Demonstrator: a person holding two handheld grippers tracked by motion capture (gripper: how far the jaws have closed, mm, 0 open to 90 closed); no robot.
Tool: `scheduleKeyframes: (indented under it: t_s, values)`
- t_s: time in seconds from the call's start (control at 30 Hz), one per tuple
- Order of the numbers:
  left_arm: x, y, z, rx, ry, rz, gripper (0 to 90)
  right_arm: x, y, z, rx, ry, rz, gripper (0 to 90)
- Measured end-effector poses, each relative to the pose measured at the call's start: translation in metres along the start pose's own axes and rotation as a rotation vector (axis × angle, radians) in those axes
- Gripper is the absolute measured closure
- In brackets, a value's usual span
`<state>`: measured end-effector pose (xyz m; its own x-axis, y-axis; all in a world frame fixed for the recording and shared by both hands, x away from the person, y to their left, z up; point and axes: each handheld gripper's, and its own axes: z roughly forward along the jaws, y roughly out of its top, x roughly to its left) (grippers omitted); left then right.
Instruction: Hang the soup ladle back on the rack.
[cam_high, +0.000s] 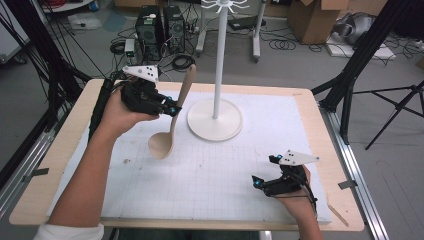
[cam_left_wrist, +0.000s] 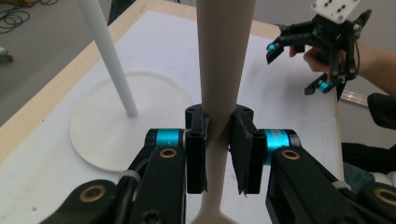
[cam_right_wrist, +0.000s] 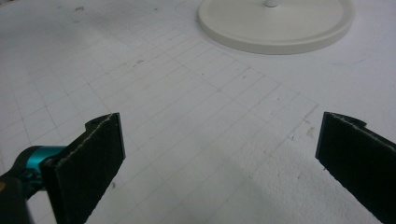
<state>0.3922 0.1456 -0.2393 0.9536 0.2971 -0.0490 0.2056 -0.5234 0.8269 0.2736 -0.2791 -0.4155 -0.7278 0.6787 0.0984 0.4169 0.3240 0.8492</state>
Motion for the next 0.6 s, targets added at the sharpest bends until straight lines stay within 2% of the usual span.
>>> scheduleKeyframes:
  t_s: [0.5, 0.6]
  values:
    - [0.021, 0.032, -0.011, -0.014, -0.002, 0.004, 76.4, 0.001, -0.001, -0.004, -0.011, 0.006, 0.009, 0.4]
    - [0.027, 0.039, -0.014, -0.017, -0.016, 0.008, 76.4, 0.0, -0.002, -0.007, -0.02, 0.003, 0.013, 0.4]
